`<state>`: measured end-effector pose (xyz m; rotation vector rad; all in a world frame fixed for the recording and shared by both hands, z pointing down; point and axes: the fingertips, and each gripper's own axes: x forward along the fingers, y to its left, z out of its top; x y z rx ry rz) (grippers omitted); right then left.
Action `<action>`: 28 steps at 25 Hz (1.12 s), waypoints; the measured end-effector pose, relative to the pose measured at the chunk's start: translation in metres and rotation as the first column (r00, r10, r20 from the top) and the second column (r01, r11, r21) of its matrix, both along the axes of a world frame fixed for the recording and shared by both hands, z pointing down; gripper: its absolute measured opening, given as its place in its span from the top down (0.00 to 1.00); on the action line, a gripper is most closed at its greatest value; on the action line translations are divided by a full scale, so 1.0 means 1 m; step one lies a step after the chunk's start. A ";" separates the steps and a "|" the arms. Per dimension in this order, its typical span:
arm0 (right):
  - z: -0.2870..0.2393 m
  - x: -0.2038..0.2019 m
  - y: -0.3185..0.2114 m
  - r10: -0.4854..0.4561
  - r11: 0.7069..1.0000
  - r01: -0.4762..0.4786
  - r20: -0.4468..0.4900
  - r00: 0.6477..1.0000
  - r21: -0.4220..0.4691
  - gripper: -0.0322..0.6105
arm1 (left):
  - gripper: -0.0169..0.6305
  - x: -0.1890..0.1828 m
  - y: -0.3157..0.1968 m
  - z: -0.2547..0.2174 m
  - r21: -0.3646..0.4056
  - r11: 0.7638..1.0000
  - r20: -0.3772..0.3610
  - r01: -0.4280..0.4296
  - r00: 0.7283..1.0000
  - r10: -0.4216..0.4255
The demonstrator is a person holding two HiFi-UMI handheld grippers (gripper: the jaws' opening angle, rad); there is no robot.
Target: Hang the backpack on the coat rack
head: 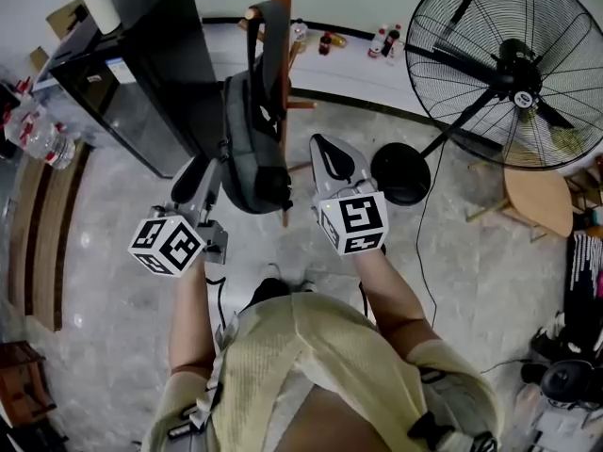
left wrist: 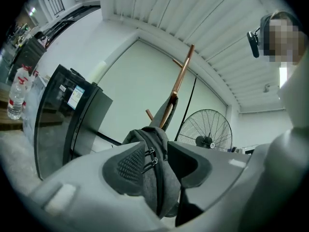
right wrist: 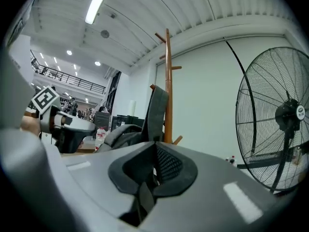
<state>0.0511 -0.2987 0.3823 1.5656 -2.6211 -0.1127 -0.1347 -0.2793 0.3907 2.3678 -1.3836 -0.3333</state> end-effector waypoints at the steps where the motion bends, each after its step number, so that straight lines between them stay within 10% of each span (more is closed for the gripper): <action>1: 0.001 0.001 0.001 0.001 1.000 -0.001 0.010 1.000 -0.009 0.95 | 0.76 0.001 -0.001 -0.001 0.005 1.000 0.016 0.001 1.000 -0.001; 28: -0.013 0.010 0.006 0.002 0.998 0.005 0.106 0.994 -0.066 0.95 | 0.76 0.013 -0.004 -0.023 0.047 0.999 0.154 -0.015 0.988 0.007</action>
